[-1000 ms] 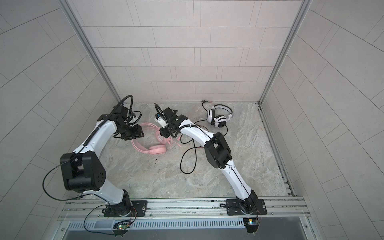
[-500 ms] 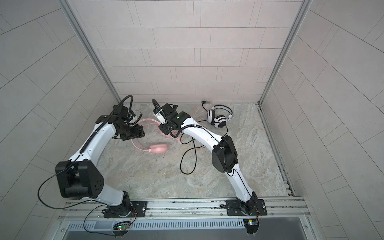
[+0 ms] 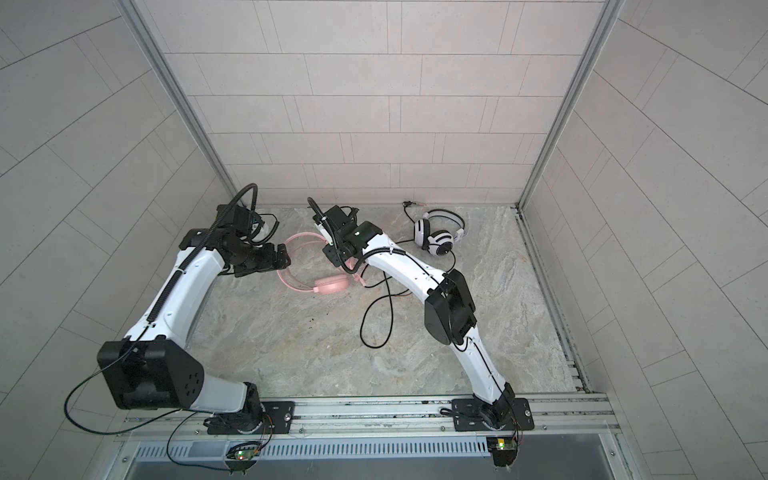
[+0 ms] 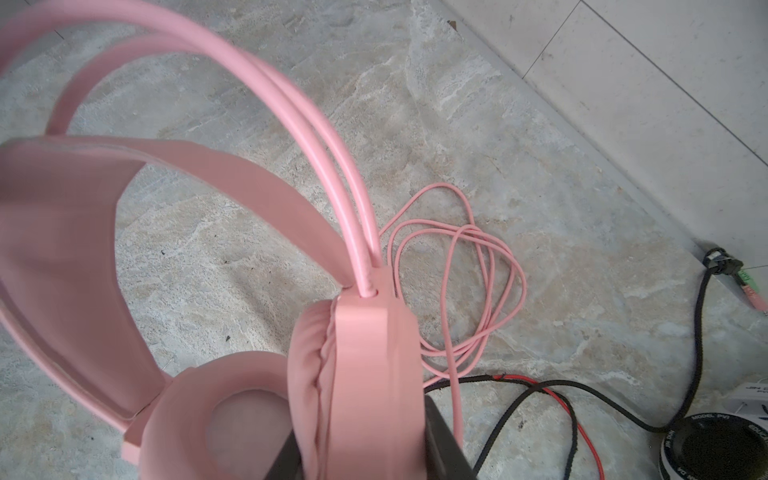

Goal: Wrap the headphones

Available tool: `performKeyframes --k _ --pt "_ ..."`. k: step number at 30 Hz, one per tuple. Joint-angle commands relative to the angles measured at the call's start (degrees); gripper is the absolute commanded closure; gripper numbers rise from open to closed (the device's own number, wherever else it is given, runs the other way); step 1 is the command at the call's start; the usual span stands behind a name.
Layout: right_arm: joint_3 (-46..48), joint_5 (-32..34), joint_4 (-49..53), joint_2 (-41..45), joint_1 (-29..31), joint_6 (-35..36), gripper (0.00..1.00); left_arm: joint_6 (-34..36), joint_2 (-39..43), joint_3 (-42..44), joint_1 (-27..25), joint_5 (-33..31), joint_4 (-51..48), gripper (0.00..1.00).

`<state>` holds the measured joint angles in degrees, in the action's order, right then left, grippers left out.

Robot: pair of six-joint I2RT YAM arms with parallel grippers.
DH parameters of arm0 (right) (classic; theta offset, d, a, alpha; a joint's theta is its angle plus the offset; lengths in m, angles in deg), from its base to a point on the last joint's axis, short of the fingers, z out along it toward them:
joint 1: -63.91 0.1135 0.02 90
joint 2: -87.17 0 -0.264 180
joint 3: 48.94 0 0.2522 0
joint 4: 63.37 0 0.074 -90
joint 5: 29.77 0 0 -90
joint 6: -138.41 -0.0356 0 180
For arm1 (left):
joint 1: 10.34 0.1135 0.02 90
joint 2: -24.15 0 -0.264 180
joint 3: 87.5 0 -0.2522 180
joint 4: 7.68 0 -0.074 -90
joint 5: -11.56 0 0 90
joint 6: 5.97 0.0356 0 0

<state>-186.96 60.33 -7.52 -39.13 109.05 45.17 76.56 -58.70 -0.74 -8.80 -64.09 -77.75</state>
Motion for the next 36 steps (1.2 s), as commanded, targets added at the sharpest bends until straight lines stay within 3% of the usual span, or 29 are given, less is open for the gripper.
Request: performKeyframes --k 1,11,15,23,26,28,30,32,34,36 --pt "-2.12 0.36 0.09 4.22 1.98 -0.31 0.7 1.35 0.48 0.09 -0.87 -3.12 -0.19 0.0" --pt "-7.77 -2.41 3.49 4.63 4.78 -0.56 0.7 2.54 -5.14 -2.43 -3.97 -11.95 -0.4 0.0" --pt "-9.4 -4.78 4.36 4.54 4.82 -1.29 0.69 2.64 -6.09 -1.83 -3.94 -10.69 0.33 0.01" --pt "-13.26 -10.83 6.23 2.77 2.84 -4.16 0.69 3.4 -3.51 2.56 -3.83 -14.72 3.27 0.15" --pt "-14.3 -10.17 7.74 2.14 2.84 -3.46 0.69 3.34 -2.26 2.84 -3.86 -13.94 4.66 0.27" --pt "-14.52 -9.62 8.25 1.63 2.84 -3.26 0.7 3.33 -1.79 2.63 -3.86 -13.56 5.32 0.42" --pt "-14.6 -8.79 8.58 1.26 2.84 -3.3 0.69 3.16 -1.52 2.68 -3.86 -13.0 5.78 0.46" --pt "-14.78 -8.72 8.67 0.82 2.84 -3.38 0.69 3.14 -1.52 2.86 -3.88 -12.61 5.83 0.59" --pt "-15.19 -8.54 8.75 0.37 2.76 -3.58 0.68 3.08 -1.57 3.2 -3.85 -12.31 5.93 0.8" --pt "-16.44 -8.61 9.82 -0.51 2.76 -3.28 0.67 3.0 -1.71 3.27 -3.84 -12.16 5.83 0.88"
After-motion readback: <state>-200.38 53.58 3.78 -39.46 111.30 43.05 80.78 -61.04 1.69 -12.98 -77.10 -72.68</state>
